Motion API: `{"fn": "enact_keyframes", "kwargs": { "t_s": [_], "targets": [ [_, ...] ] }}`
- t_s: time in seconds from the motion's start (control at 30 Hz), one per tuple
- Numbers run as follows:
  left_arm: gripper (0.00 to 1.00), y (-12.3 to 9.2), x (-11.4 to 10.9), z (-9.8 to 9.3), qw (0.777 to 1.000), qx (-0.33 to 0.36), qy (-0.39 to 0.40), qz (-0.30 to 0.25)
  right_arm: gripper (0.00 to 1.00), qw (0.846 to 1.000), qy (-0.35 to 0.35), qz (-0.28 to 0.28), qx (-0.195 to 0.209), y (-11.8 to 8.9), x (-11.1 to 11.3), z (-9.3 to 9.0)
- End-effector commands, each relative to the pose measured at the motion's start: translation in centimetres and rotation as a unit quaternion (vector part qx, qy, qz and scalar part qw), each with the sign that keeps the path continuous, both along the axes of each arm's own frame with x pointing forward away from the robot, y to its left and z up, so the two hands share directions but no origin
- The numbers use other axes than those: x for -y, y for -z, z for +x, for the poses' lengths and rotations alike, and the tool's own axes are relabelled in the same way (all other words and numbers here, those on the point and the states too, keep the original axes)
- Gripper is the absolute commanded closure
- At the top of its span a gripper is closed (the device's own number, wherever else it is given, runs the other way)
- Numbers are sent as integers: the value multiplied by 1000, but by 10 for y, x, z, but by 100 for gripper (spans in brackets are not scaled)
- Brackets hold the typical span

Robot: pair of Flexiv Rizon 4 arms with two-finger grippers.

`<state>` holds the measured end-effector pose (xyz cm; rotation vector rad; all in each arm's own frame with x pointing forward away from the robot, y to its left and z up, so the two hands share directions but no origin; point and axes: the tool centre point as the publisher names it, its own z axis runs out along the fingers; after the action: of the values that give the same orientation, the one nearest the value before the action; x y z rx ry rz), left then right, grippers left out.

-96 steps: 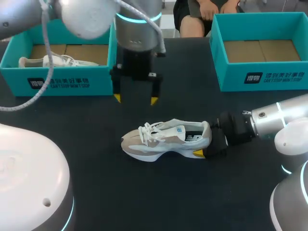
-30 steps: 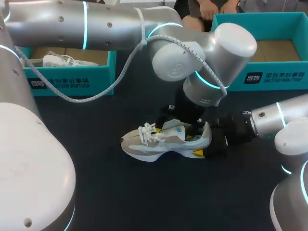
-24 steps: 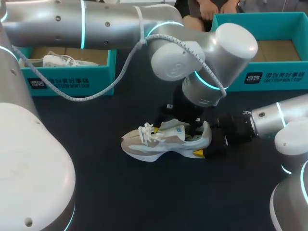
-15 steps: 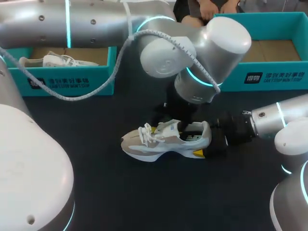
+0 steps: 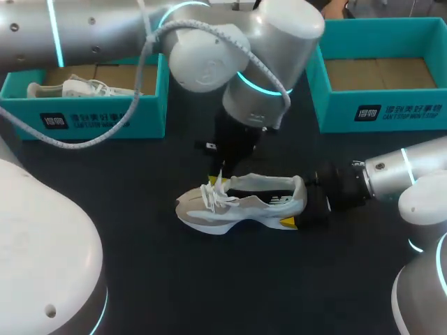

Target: Take the shoe out of the shoebox, open the shoe tongue, remove and reinsert the insole, then place the shoe into the shoebox

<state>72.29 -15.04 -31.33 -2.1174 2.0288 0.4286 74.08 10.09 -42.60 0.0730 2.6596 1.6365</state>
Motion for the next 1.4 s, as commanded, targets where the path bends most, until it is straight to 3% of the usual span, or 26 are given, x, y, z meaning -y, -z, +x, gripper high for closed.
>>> {"fn": "enact_keyframes", "kwargs": {
  "t_s": [0.03,0.3,0.77,0.87,0.9,0.93,0.97,1.0,1.03,1.4],
  "targets": [
    [100,1,-16,-7,1000,5,-3,-23,100,1000,1,-2,1,5,-4,2],
    [100,22,-39,-15,999,11,-33,-25,100,1000,1,-2,1,5,-4,2],
    [100,83,-77,-11,995,-14,-87,45,100,1000,1,-2,1,5,-4,2],
    [100,86,-80,-10,994,-16,-91,51,100,1000,1,-2,1,5,-4,2],
    [67,86,-81,-10,994,-15,-91,51,100,1000,1,-2,1,5,-4,2],
    [57,86,-81,-10,994,-15,-92,51,100,1000,1,-2,1,5,-4,2],
    [27,86,-81,-10,994,-17,-94,49,100,1000,1,-2,1,5,-4,2],
    [10,85,-82,-10,994,-19,-95,47,100,1000,1,-2,1,5,-4,2],
    [0,84,-82,-10,994,-18,-95,44,100,1000,1,-2,1,5,-4,2],
    [0,48,-82,-11,996,0,-86,-11,100,1000,1,-2,1,5,-4,2]
  ]
}}
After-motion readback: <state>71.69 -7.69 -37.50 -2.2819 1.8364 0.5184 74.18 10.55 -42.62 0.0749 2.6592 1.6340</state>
